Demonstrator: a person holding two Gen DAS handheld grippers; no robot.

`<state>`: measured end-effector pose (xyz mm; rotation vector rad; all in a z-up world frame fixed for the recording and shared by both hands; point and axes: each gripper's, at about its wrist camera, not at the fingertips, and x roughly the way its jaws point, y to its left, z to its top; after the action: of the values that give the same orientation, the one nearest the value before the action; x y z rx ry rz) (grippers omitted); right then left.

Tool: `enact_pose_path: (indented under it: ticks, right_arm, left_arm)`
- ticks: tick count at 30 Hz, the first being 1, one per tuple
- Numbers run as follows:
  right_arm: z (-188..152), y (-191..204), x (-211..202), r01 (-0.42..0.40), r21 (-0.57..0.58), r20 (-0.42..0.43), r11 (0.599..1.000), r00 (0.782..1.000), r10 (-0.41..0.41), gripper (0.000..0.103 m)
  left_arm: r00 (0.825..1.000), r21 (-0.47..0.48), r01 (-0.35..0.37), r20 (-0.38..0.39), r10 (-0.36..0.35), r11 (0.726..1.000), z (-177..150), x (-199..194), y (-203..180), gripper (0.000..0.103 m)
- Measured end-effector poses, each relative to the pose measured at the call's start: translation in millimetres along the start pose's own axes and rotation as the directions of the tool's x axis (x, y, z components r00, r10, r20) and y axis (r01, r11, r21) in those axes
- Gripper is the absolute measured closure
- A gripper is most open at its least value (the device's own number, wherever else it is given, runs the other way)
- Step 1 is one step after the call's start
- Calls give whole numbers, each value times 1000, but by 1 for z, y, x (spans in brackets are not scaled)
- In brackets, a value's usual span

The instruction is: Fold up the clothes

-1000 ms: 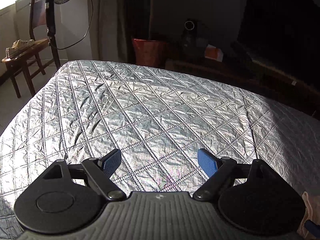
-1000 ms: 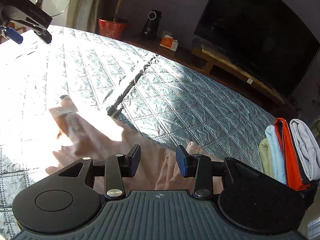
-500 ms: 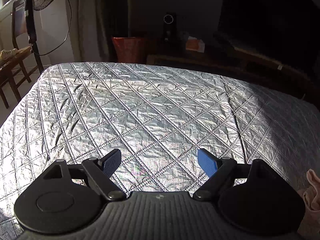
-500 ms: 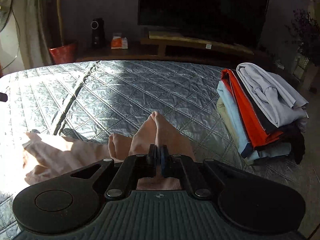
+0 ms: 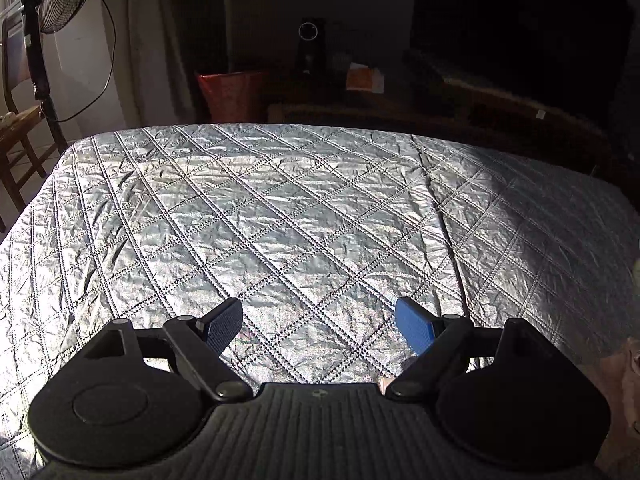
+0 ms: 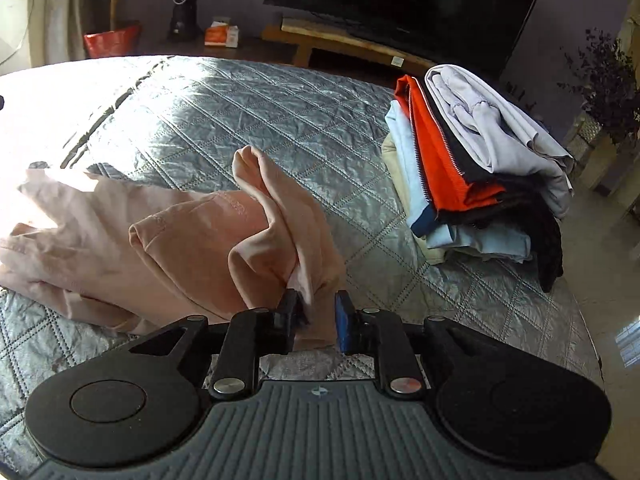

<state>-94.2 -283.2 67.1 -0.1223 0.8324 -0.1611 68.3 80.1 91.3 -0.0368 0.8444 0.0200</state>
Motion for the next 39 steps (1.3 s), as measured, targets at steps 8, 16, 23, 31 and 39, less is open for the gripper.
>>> enact_pose_path:
  ticks: [8, 16, 23, 31, 39]
  right_arm:
    - [15, 4, 3, 60, -101, 54, 993, 997, -54, 73]
    - [12, -48, -24, 253, 188, 172, 949, 943, -285, 67]
    - [8, 68, -54, -86, -396, 193, 914, 966, 174, 29]
    - [1, 191, -58, -255, -823, 6, 508, 889, 457, 37]
    - [16, 231, -1, -283, -736, -39, 615, 925, 379, 95]
  left_arm:
    - [1000, 17, 9, -7, -9, 1000, -3, 2, -6, 22]
    - [1000, 47, 19, -7, -18, 999, -4, 1, -9, 22]
    - [1000, 56, 24, -2, -24, 998, -6, 1, -13, 22]
    - [1000, 85, -10, 29, 7, 996, -3, -3, -10, 22]
    - [999, 35, 1, 35, -2, 999, 2, -9, 8, 22]
